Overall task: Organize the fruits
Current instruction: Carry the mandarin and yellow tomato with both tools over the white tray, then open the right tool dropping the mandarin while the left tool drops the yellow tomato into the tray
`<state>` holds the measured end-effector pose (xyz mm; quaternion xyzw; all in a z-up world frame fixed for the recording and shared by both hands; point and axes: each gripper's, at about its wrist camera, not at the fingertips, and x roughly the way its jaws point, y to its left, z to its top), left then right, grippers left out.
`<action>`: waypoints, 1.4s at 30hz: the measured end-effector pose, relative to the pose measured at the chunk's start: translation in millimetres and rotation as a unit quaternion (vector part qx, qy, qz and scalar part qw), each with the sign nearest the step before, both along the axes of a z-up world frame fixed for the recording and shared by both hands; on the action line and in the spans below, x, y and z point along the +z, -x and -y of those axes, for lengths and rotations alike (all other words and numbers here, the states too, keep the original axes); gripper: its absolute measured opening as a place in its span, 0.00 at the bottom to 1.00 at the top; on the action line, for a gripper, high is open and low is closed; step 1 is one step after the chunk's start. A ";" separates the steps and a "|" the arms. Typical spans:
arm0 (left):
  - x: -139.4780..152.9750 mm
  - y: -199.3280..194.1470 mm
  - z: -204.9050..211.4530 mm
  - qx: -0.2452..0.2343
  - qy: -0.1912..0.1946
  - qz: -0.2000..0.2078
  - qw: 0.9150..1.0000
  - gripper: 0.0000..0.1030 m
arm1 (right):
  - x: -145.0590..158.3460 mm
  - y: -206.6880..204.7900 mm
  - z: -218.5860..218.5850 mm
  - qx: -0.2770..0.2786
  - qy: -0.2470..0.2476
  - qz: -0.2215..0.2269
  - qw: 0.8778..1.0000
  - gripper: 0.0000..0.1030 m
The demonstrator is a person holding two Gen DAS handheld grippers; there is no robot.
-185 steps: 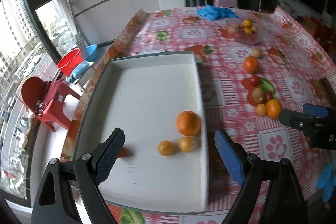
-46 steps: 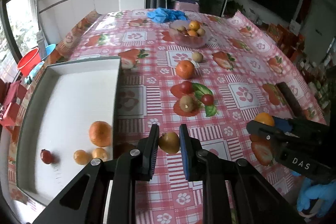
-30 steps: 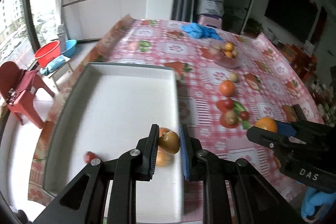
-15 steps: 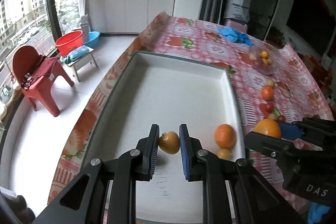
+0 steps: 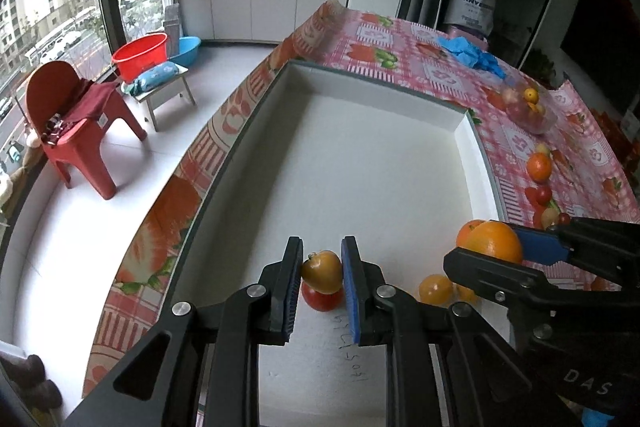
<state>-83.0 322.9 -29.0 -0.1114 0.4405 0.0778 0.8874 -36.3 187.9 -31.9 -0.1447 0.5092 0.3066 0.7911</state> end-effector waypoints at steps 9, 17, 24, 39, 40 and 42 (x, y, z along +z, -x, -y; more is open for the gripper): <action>-3.5 -0.8 5.4 -0.012 -0.012 -0.003 1.000 0.21 | -3.3 -3.6 0.6 -0.005 0.008 -0.003 1.000 0.37; -11.1 -2.2 4.7 -0.004 -0.009 -0.020 1.000 0.36 | 6.3 -4.8 0.4 -0.006 0.003 0.005 1.000 0.66; 3.1 6.4 4.6 0.022 -0.029 0.008 0.999 0.96 | 21.4 -4.9 7.4 -0.011 -0.009 0.015 1.000 0.75; 42.9 6.5 41.7 -0.010 -0.023 0.023 0.999 0.96 | 52.6 -18.7 81.1 -0.082 -0.047 0.025 0.995 0.89; 45.6 5.5 45.5 -0.014 -0.023 0.024 0.999 0.96 | 54.5 -20.3 90.1 -0.093 -0.051 0.025 0.994 0.89; 54.0 4.1 59.1 -0.028 -0.020 0.028 0.999 0.96 | 57.3 -23.7 107.4 -0.115 -0.059 0.024 0.991 0.89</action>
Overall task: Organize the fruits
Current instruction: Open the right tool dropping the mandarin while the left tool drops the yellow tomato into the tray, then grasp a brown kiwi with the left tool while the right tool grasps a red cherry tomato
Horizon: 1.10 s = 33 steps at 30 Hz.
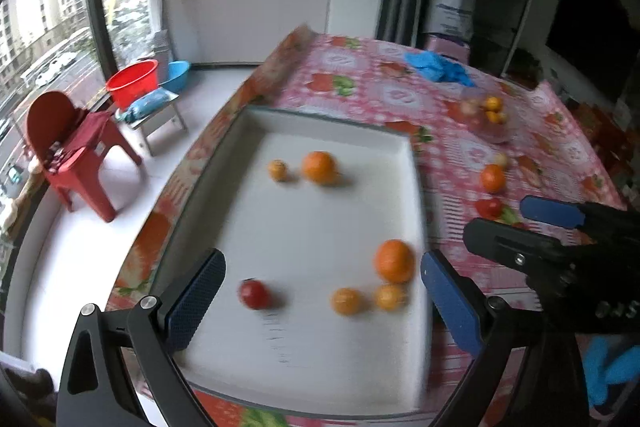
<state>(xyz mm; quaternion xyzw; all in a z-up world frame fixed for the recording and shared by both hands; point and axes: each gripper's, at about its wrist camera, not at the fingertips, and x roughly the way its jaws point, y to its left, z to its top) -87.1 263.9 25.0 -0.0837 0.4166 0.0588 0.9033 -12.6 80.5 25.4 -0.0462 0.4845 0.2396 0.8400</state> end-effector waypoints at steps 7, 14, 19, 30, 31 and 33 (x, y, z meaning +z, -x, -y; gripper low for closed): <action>23.3 -2.6 44.3 -0.042 -0.003 0.013 0.999 0.96 | 7.7 -10.7 61.0 -0.070 -0.021 0.000 0.997 0.89; 45.3 -8.3 86.2 -0.077 0.002 0.026 0.997 0.96 | 22.9 -12.2 116.5 -0.118 -0.059 0.008 0.991 0.90; 65.3 -10.2 109.6 -0.099 -0.007 0.040 0.994 0.96 | 35.9 -10.2 146.3 -0.138 -0.076 0.017 0.987 0.90; 78.3 -36.2 138.7 -0.119 -0.017 0.062 0.991 0.96 | 9.5 -13.1 192.4 -0.179 -0.045 -0.003 0.983 0.90; 73.0 -38.3 141.1 -0.119 -0.020 0.056 0.991 0.96 | 2.6 -12.8 193.6 -0.178 -0.037 -0.008 0.983 0.90; 51.4 -45.4 147.1 -0.122 -0.030 0.032 0.992 0.96 | -16.0 -10.1 193.7 -0.170 -0.014 -0.022 0.985 0.90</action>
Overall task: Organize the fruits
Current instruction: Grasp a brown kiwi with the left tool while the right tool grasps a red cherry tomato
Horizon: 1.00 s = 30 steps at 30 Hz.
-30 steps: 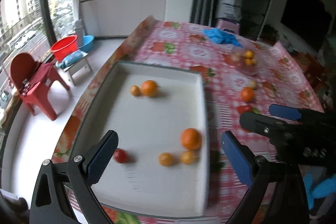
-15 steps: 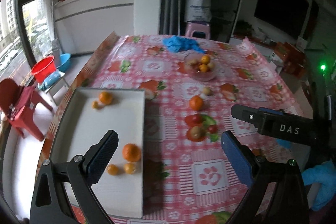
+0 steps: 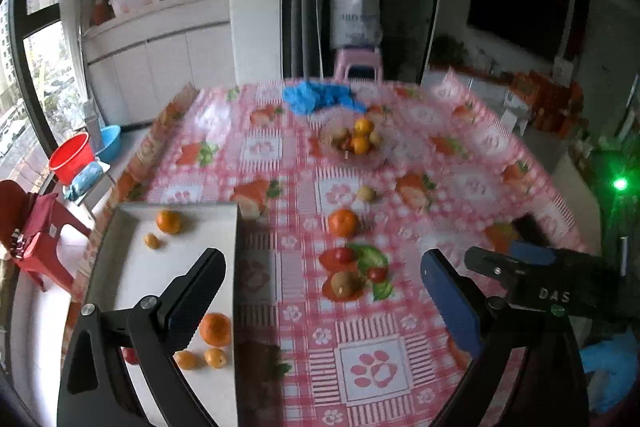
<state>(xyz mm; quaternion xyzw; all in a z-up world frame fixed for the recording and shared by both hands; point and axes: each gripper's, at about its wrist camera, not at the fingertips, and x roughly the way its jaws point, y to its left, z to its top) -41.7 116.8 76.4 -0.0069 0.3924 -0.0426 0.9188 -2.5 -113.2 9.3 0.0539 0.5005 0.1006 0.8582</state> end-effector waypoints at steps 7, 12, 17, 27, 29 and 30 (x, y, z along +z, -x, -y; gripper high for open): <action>-68.0 -15.8 20.4 -0.013 -0.048 -0.067 0.997 0.96 | -48.9 10.4 4.6 0.013 0.057 -0.029 0.998 0.90; -91.7 -28.1 28.3 -0.014 -0.057 -0.084 0.995 0.96 | -59.1 19.4 6.2 0.021 0.079 -0.016 0.997 0.90; -107.2 -44.6 34.2 -0.009 -0.069 -0.102 0.992 0.75 | -64.5 23.6 -3.5 0.037 0.103 -0.004 0.994 1.00; -125.9 -61.5 34.3 -0.001 -0.055 -0.126 0.990 0.60 | -69.7 29.2 -10.0 0.044 0.132 0.013 0.990 1.00; -126.3 -64.0 35.0 -0.002 -0.047 -0.124 0.991 0.54 | -70.0 29.4 -10.3 0.043 0.133 0.013 0.990 1.00; -126.3 -65.3 34.9 -0.005 -0.040 -0.124 0.991 0.48 | -70.0 29.6 -10.3 0.042 0.133 0.013 0.990 1.00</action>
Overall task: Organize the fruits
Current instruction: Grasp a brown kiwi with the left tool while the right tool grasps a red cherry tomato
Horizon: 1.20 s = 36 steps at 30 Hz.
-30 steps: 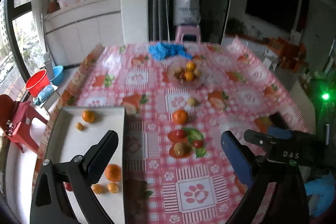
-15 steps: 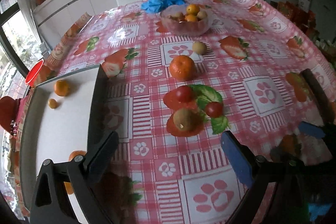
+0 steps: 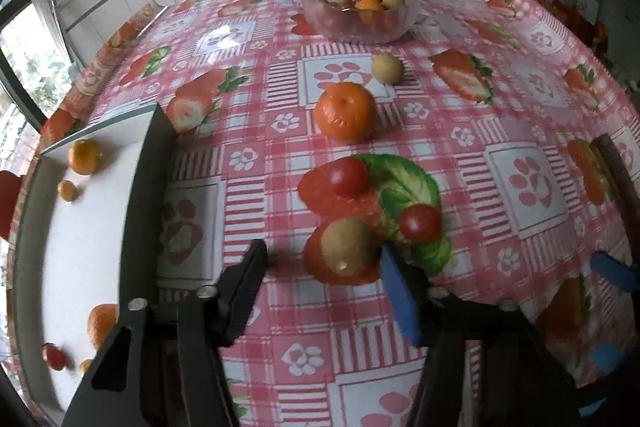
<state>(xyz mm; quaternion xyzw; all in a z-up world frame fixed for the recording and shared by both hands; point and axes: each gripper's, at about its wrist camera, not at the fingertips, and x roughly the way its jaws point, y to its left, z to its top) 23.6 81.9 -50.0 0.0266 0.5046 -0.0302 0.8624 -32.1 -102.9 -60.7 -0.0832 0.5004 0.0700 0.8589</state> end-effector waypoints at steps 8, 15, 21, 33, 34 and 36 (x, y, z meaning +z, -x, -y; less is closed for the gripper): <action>1.6 3.6 1.9 -0.008 0.011 0.009 1.000 0.26 | 0.7 -4.9 -1.8 0.000 0.004 -0.013 1.000 1.00; 8.4 28.8 -19.3 0.000 0.019 0.018 1.000 0.26 | -1.0 -22.7 -30.8 0.034 0.012 -0.019 0.999 1.00; 27.2 49.3 -35.0 0.006 0.031 0.039 0.999 0.26 | -0.6 -46.2 -71.2 0.068 -0.004 -0.018 0.998 0.90; 41.9 75.1 -65.3 0.025 0.050 0.052 0.997 0.26 | -2.0 -69.7 -106.9 0.074 0.003 0.000 0.997 0.69; 42.9 76.1 -67.0 0.026 0.052 0.053 0.997 0.26 | -1.3 -69.9 -107.2 0.074 0.003 0.001 0.997 0.62; 45.3 78.0 -70.3 0.029 0.056 0.057 0.996 0.26 | 0.8 -69.4 -107.0 0.075 -0.001 0.003 0.997 0.46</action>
